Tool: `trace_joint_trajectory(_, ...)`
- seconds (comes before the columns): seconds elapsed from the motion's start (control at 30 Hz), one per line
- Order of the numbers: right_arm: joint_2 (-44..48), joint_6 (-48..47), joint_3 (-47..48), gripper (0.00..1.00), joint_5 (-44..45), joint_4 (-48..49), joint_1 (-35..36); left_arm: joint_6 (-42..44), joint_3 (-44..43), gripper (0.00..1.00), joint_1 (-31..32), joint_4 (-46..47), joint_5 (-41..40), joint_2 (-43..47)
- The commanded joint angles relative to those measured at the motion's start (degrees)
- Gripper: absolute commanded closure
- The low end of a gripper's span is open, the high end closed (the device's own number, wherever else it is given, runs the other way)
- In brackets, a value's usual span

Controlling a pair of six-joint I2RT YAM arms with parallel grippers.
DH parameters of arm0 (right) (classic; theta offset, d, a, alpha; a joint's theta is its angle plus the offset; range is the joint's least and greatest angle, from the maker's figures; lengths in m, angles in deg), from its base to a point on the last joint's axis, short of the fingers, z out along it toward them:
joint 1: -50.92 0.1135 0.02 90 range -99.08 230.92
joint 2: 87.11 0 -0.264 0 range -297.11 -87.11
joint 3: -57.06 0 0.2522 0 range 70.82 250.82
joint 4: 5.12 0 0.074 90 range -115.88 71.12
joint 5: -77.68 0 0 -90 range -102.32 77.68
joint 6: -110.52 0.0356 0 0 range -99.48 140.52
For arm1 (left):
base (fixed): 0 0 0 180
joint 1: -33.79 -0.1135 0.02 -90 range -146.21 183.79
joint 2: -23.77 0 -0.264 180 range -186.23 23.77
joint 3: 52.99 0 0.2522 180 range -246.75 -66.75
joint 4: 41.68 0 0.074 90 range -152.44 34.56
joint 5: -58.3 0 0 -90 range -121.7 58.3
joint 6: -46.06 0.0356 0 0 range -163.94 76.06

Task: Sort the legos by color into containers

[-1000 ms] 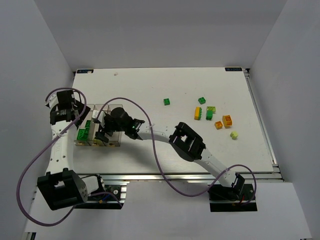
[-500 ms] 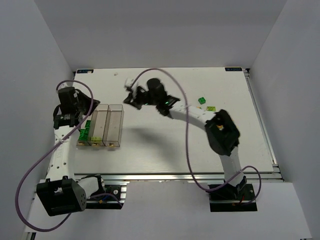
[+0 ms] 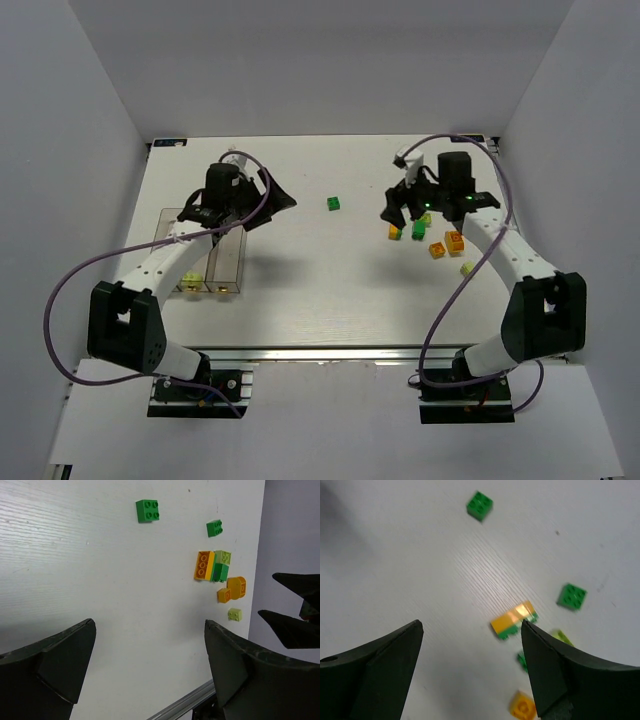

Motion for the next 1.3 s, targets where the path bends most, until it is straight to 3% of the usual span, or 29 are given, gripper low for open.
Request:
trace_joint_trajectory(0.0,3.5,-9.9,-0.6,0.16,-2.6,-12.5,-6.5,0.5,-2.3,0.02,3.0,3.4,0.3,0.1)
trace_joint_trajectory(0.17,4.8,-9.5,-2.7,0.22,0.8,-15.7,-19.9,-1.8,-0.3,0.02,7.2,6.2,-1.9,-0.5)
trace_joint_trajectory(0.27,4.3,-7.6,-3.9,0.26,5.5,-16.1,-22.3,-1.9,0.5,0.02,8.3,6.4,-2.2,-0.3)
trace_joint_trajectory(0.57,-1.6,10.2,-5.3,0.29,20.0,-9.4,-22.4,-1.4,2.4,0.02,8.3,6.1,-3.1,1.2)
trace_joint_trajectory(0.93,-9.3,12.4,-3.9,0.42,21.3,-7.2,-22.3,-1.1,4.6,0.02,8.3,5.0,-5.7,5.0)
trace_joint_trajectory(1.13,-11.8,11.7,-4.0,0.55,22.2,-5.5,-22.3,-1.0,5.9,0.02,8.3,4.3,-7.1,7.9)
trace_joint_trajectory(1.23,-12.3,10.7,-3.4,0.7,21.3,-5.9,-22.3,0.0,6.3,0.02,8.3,3.7,-8.5,10.8)
trace_joint_trajectory(1.27,-12.0,9.9,-3.3,0.8,21.1,-5.7,-22.3,0.4,6.3,0.02,8.3,3.5,-9.6,12.7)
